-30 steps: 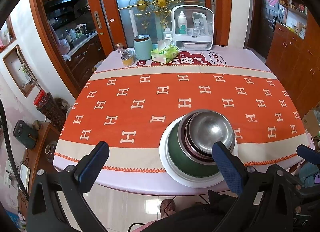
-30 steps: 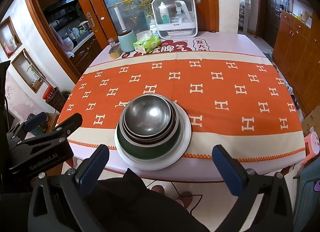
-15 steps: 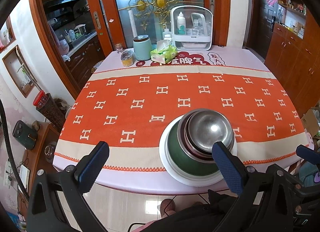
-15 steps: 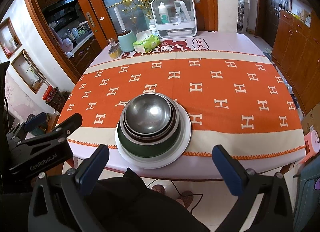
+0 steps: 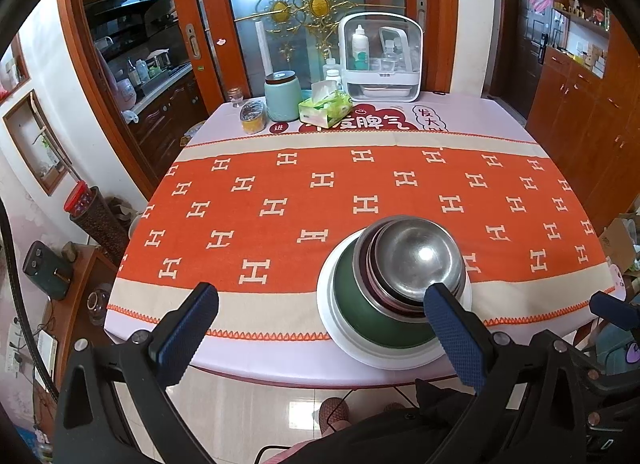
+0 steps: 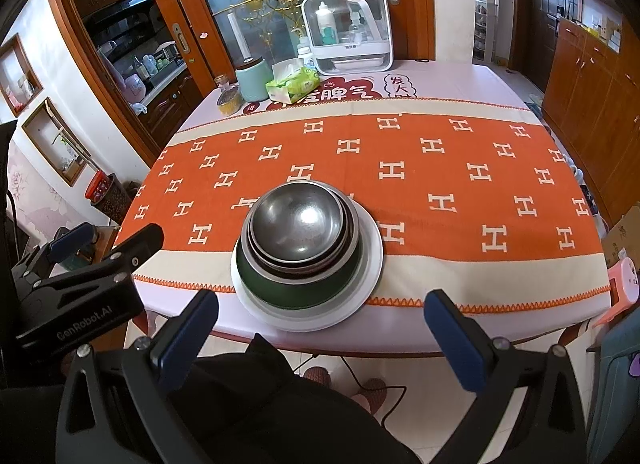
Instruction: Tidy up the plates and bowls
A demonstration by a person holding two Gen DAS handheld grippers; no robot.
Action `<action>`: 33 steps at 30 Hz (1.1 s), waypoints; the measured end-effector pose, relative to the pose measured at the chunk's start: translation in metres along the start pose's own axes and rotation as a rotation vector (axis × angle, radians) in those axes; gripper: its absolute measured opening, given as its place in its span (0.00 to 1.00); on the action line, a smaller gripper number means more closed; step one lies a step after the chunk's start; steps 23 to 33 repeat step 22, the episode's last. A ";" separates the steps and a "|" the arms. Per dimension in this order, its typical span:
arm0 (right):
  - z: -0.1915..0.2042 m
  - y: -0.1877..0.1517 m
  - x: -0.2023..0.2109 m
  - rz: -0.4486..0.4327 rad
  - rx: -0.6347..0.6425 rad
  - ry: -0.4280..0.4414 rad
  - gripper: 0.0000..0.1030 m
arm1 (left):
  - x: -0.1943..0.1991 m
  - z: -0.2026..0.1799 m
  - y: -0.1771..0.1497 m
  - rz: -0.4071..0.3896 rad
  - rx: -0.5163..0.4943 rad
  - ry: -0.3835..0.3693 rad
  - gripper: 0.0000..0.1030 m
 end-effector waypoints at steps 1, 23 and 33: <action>0.000 -0.002 0.000 0.000 0.000 0.000 1.00 | 0.000 0.000 0.000 0.000 0.001 0.000 0.99; 0.001 -0.003 0.002 0.001 -0.002 0.000 1.00 | 0.001 -0.001 -0.001 0.000 0.001 0.000 0.99; 0.001 -0.003 0.002 0.001 -0.002 0.000 1.00 | 0.001 -0.001 -0.001 0.000 0.001 0.000 0.99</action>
Point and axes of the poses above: each gripper's, at about its wrist camera, not at the fingertips, and x roughly against the way its jaws point, z to its left, y to its top, the point moved 4 cm from there along -x, roughly the way its jaws point, and after that the axes turned 8 degrees about -y, right-handed, at the moved point
